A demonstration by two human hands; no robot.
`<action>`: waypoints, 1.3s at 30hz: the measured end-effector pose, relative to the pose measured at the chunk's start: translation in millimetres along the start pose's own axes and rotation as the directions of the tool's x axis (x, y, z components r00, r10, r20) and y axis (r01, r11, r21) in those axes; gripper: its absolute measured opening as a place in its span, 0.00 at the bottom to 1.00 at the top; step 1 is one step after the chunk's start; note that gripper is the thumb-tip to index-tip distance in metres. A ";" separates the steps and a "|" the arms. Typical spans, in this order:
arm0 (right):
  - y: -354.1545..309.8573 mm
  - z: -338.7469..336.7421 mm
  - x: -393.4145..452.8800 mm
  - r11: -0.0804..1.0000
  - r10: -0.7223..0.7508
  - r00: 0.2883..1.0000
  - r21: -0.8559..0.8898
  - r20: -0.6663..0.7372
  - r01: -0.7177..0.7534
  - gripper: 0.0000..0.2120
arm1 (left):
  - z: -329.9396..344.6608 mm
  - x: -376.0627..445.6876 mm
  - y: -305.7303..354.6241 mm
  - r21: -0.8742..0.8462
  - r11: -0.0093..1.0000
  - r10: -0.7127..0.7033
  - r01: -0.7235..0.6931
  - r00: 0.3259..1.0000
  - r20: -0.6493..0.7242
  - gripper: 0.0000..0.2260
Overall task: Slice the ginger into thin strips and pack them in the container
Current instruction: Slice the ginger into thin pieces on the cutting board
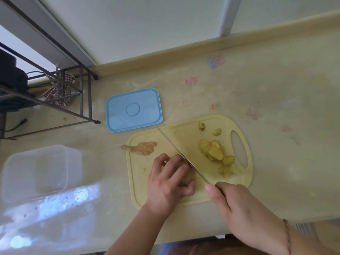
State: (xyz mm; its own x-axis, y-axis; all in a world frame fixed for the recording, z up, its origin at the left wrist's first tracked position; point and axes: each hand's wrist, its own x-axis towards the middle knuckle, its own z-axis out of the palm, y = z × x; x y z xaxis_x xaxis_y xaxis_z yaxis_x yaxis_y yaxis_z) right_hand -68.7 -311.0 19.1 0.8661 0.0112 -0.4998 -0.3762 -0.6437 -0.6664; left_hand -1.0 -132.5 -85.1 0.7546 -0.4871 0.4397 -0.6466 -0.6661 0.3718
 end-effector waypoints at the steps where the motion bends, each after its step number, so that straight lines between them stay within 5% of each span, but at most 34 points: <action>1: -0.4 2.7 5.9 1.000 -0.005 1.000 -0.005 -0.004 0.005 0.24 | 0.0 0.5 0.0 0.001 1.000 -0.001 0.001 1.000 0.000 0.11; 13: 12.8 -3.9 7.7 0.996 0.037 0.999 0.088 -0.025 -0.035 0.28 | -10.8 -3.4 9.3 -0.006 0.998 -0.062 0.062 0.997 0.041 0.08; 39: -4.3 -8.1 -12.3 0.998 0.061 0.998 -0.028 0.020 -0.061 0.29 | -3.9 1.8 4.0 -0.014 1.000 -0.024 0.025 0.998 0.054 0.09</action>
State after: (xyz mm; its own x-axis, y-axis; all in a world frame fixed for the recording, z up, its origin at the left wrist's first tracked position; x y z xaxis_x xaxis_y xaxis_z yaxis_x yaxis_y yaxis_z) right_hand -75.0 -314.6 32.6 0.8345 -0.0130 -0.5508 -0.4188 -0.6646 -0.6188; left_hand -2.6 -133.9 -79.6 0.7750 -0.5007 0.3856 -0.6289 -0.6702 0.3940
